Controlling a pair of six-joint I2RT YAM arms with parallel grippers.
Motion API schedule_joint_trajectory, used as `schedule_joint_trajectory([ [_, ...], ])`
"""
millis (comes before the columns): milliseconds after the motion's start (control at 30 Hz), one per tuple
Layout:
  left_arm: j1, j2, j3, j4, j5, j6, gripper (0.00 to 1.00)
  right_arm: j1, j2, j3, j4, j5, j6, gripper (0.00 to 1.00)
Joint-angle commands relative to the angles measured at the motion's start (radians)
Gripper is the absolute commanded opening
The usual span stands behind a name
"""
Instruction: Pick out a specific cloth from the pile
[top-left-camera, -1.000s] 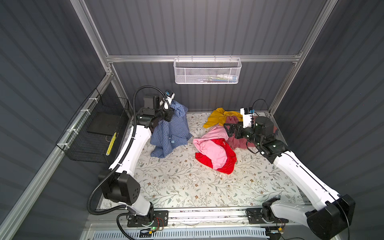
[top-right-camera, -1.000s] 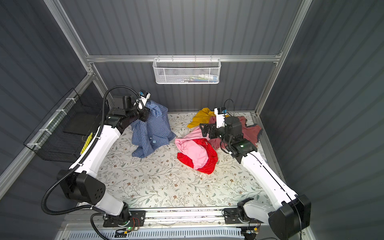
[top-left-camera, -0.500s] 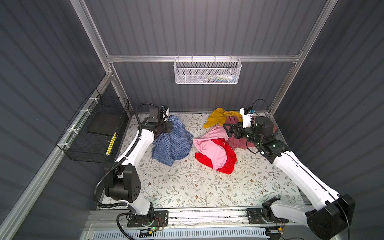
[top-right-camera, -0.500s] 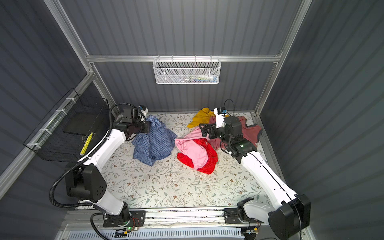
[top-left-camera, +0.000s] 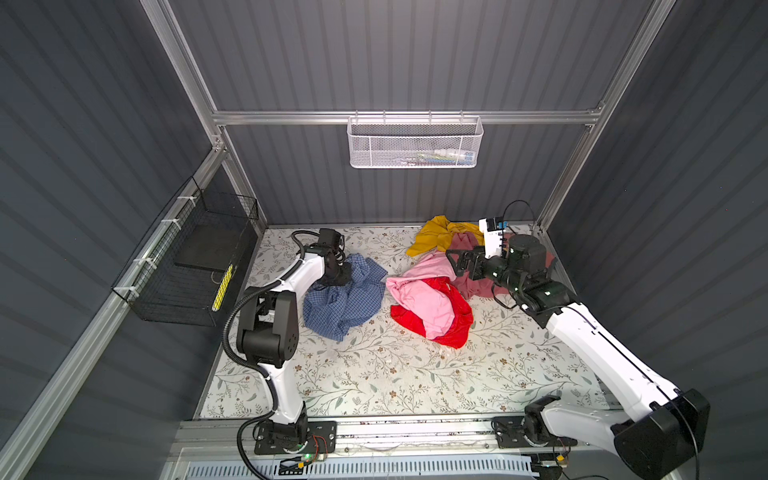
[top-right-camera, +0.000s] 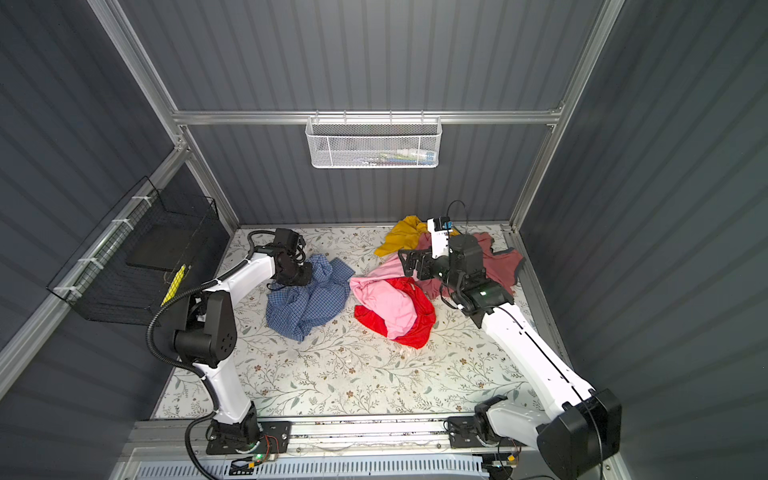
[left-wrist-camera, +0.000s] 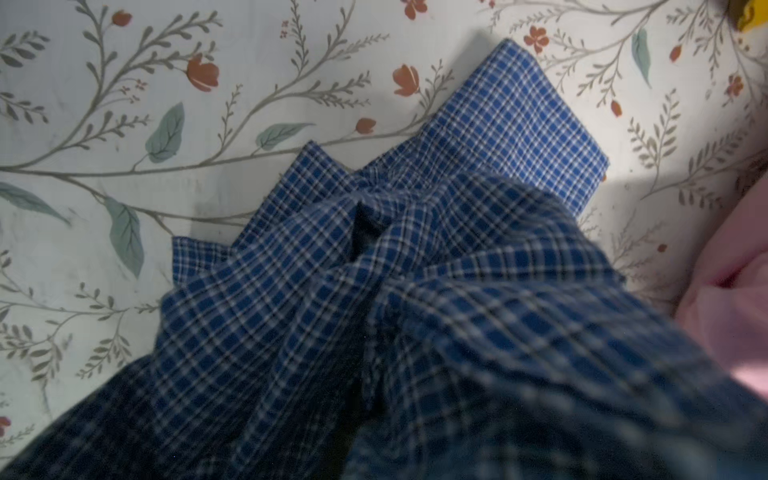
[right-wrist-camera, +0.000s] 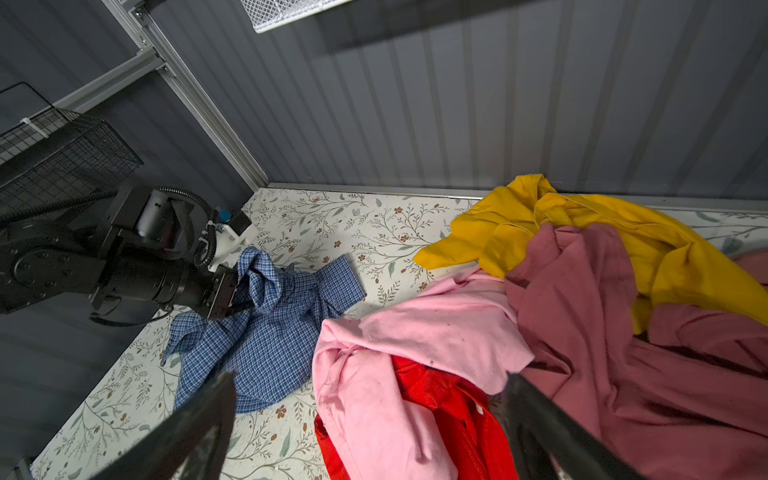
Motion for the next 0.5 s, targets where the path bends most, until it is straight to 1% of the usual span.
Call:
schedule_joint_trajectory([
  [0, -0.002, 0.062, 0.073, -0.071, -0.015, 0.017, 0.29, 0.005, -0.011, -0.009, 0.013, -0.008, 0.007, 0.99],
  [33, -0.003, 0.072, 0.081, -0.068, -0.012, 0.019, 0.36, 0.005, -0.012, -0.01, 0.012, -0.008, 0.007, 0.99],
  [100, -0.012, 0.082, 0.1, -0.074, -0.007, 0.021, 0.41, 0.005, -0.014, -0.009, 0.011, -0.008, 0.007, 0.99],
  [200, -0.046, 0.077, 0.096, -0.086, -0.055, 0.028, 0.57, 0.005, -0.018, -0.015, 0.013, -0.003, 0.008, 0.99],
  [233, -0.06, 0.069, 0.09, -0.092, -0.074, 0.031, 0.61, 0.005, -0.019, -0.015, 0.01, -0.002, 0.009, 0.99],
  [300, -0.08, 0.035, 0.075, -0.097, -0.096, 0.038, 0.68, 0.005, -0.021, -0.016, 0.01, -0.003, 0.008, 0.99],
  [333, -0.088, 0.009, 0.066, -0.098, -0.112, 0.04, 0.74, 0.005, -0.019, -0.017, 0.008, -0.002, 0.006, 0.99],
  [400, -0.096, -0.037, 0.056, -0.103, -0.128, 0.049, 0.83, 0.005, -0.02, -0.015, 0.004, -0.002, 0.003, 0.99],
  [433, -0.097, -0.059, 0.057, -0.113, -0.133, 0.053, 0.91, 0.004, -0.02, -0.016, 0.002, -0.001, 0.002, 0.99],
  [467, -0.097, -0.075, 0.064, -0.128, -0.136, 0.061, 0.96, 0.005, -0.02, -0.016, -0.001, -0.002, 0.0, 0.99],
])
